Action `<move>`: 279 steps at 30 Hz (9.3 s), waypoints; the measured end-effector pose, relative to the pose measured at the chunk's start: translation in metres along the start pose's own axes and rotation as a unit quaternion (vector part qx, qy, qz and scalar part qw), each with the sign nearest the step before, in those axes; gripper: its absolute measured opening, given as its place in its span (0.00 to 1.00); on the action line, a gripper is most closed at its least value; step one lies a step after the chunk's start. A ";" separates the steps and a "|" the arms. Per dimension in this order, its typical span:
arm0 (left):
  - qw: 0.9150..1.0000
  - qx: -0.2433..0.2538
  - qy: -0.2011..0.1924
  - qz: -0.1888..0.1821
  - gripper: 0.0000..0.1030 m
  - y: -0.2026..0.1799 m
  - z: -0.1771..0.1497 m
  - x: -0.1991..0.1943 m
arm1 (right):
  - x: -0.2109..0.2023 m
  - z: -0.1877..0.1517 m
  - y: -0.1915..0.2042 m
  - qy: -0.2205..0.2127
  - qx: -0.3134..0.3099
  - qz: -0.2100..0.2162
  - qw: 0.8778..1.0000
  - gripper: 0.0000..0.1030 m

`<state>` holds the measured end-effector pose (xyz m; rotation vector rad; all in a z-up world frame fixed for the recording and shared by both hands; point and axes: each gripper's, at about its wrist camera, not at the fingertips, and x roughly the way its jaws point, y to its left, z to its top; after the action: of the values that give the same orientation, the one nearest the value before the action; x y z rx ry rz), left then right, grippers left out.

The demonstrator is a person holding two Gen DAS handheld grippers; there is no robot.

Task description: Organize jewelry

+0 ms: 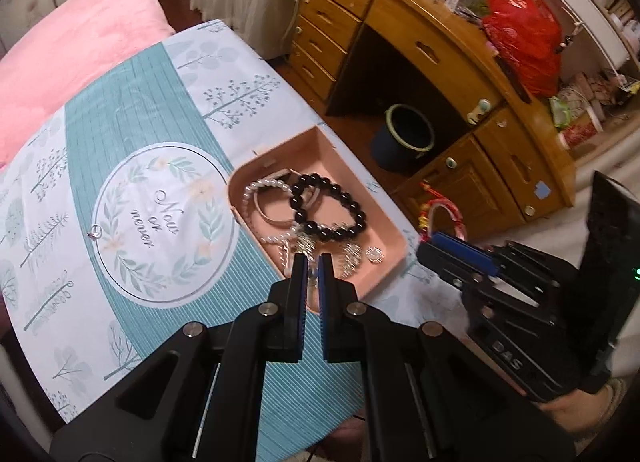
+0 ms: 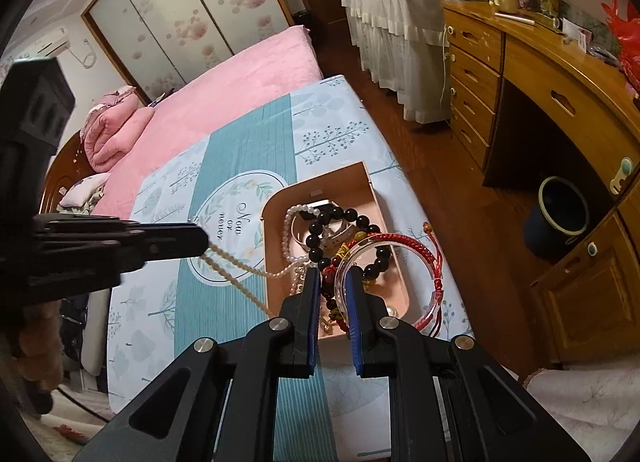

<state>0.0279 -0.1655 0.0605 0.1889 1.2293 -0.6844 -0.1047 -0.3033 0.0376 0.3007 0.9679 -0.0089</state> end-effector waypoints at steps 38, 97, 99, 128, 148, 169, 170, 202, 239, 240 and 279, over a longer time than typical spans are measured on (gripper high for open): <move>0.988 -0.127 -0.011 0.088 0.51 0.135 -0.019 0.057 | 0.182 0.099 0.005 0.075 0.026 0.010 0.997 0.13; 0.952 -0.288 -0.030 0.103 0.51 0.372 -0.116 0.034 | 0.336 0.060 0.311 0.076 -0.143 0.032 0.986 0.29; 0.953 -0.284 -0.032 0.101 0.51 0.374 -0.115 0.034 | 0.338 0.061 0.316 0.068 -0.150 0.018 0.986 0.29; 0.963 -0.246 -0.061 0.090 0.51 0.315 -0.102 0.019 | 0.263 0.061 0.270 0.038 -0.131 0.042 0.990 0.08; 0.992 -0.094 -0.063 0.060 0.51 0.100 -0.060 0.040 | 0.090 0.010 0.044 0.027 -0.045 -0.046 0.998 0.08; 0.981 -0.116 -0.050 0.150 0.64 0.062 -0.045 0.031 | 0.122 0.042 0.001 0.058 -0.040 -0.024 0.997 0.13; 0.980 -0.116 -0.051 0.153 0.64 0.063 -0.045 0.029 | 0.123 0.041 0.001 0.059 -0.040 -0.022 0.997 0.14; 0.953 -0.195 -0.097 0.209 0.64 0.066 -0.111 -0.051 | 0.023 0.022 0.108 0.067 -0.129 -0.001 0.989 0.53; 0.948 -0.212 -0.097 0.216 0.64 0.080 -0.123 -0.065 | 0.022 0.023 0.134 0.063 -0.168 -0.043 0.983 0.70; 0.948 -0.213 -0.097 0.217 0.64 0.081 -0.123 -0.065 | 0.022 0.023 0.134 0.064 -0.168 -0.043 0.983 0.71; 0.946 -0.220 -0.091 0.220 0.64 0.098 -0.130 -0.064 | 0.035 0.021 0.147 0.072 -0.186 -0.046 0.979 0.71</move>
<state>-0.0305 -0.0011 0.0514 0.0218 1.0822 -0.0303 -0.0469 -0.1630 0.0570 -0.0905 1.1051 0.1103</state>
